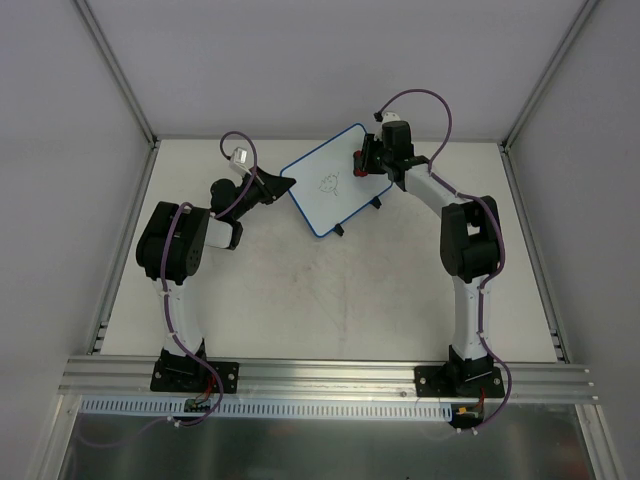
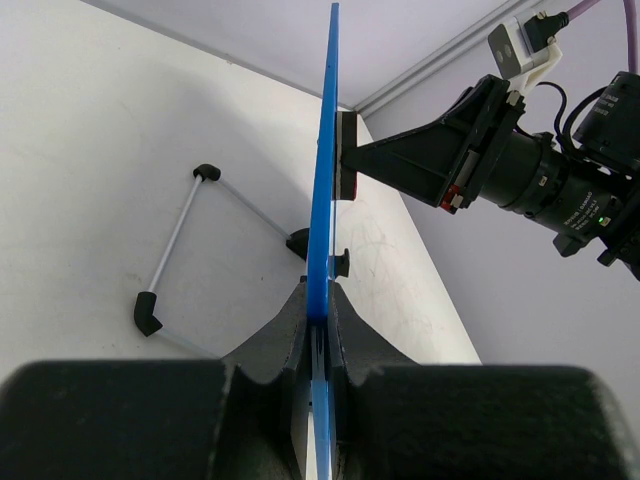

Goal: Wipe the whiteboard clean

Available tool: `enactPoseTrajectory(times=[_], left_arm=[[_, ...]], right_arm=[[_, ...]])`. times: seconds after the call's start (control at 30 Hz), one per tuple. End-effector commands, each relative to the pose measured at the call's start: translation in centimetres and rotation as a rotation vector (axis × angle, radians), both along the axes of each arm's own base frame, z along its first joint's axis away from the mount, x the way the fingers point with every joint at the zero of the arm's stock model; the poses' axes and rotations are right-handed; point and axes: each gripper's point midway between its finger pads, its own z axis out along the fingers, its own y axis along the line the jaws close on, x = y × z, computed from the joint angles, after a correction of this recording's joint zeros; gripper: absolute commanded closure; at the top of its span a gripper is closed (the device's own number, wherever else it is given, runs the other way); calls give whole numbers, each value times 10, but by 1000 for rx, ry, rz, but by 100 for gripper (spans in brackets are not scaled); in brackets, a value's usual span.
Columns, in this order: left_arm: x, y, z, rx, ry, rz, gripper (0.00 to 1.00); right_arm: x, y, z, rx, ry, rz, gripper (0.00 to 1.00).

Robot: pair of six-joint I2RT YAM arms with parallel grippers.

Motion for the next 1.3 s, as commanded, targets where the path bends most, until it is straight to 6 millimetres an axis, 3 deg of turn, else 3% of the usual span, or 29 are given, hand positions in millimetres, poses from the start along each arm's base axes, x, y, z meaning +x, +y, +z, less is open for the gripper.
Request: enactPoseTrajectory(times=[0.0,0.17,0.3,0.47,0.7,0.93,1.07,1.27], left_arm=[[-17,-15,31,17,-179,-79,100],[-17,-16,31,15,-179,-80,100],[-17,-17,32,16,-179,-83,100],[-17,-17,33,17,-177,-76,100],[-17,-18,38,34,-180,-78,100],[-18,-20,41,33,-186,-84,100],[-19,-20,42,31,-188,-84,100],[-21,-20,42,34,-189,-85,100]], right_arm=[[-15,30,-6,40,39,84,100],[-35,57,4,6,-15,153,100],[-64,99,21,-8,-61,248,100],[-95,141,22,-8,-69,346,100],[-114,163,10,-25,-62,403,100],[-106,143,-1,-71,-54,319,100],[-92,117,-8,-47,-12,220,100],[-68,63,-31,10,86,49,100]])
